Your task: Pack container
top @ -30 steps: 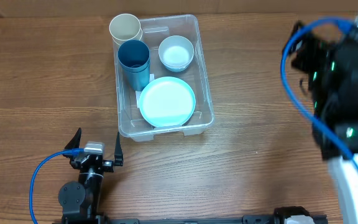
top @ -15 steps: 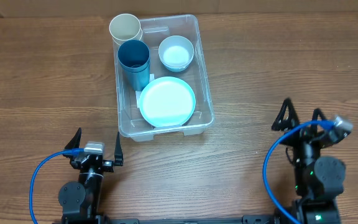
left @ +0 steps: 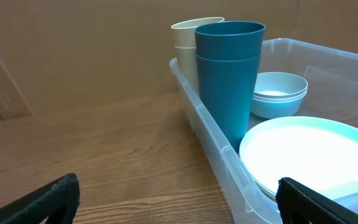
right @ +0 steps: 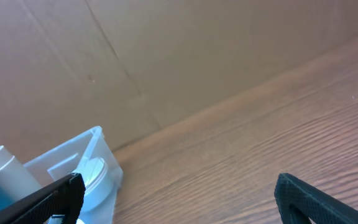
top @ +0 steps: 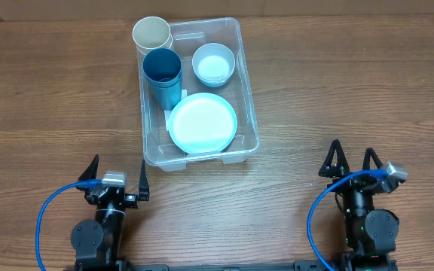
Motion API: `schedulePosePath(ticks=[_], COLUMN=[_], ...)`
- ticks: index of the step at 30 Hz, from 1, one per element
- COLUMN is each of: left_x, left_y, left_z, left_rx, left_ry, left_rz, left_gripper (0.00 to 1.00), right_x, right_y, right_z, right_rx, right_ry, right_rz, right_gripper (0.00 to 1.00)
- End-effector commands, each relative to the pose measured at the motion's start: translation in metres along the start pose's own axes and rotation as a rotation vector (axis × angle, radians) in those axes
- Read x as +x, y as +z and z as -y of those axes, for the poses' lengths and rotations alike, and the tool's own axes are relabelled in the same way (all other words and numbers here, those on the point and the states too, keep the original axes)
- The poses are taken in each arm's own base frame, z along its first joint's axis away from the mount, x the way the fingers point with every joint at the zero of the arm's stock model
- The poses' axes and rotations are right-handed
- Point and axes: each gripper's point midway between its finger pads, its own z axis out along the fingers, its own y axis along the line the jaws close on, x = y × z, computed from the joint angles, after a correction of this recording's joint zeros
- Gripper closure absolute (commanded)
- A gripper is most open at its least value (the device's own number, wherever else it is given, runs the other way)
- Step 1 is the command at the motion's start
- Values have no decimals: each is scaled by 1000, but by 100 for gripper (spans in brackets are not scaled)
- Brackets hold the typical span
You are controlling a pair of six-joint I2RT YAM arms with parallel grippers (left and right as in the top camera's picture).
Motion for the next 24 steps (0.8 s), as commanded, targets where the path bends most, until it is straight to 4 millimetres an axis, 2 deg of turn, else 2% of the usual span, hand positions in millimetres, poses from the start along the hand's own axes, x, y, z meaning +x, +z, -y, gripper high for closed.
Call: schedulePosePath(ticks=[1, 3, 10, 14, 19, 24], left_x=[0, 0, 0, 0, 0, 0], left_y=[0, 0, 0, 0, 0, 0], left_z=[0, 0, 0, 0, 0, 0], left_rx=[4, 4, 4, 4, 4, 4], left_ry=[-9, -9, -9, -9, -9, -9], left_rz=[5, 5, 5, 5, 5, 5], left_gripper=[0, 0, 0, 0, 0, 0], right_x=[8, 15, 20, 23, 21, 20], right_y=[-3, -4, -5, -6, -5, -5], right_z=[2, 7, 0, -4, 0, 2], right_rx=[-13, 7, -46, -83, -66, -57], right_ry=[1, -6, -229, -233, -179, -226], right_rz=[5, -22, -44, -61, -58, -53], right_gripper=[0, 0, 0, 0, 0, 0])
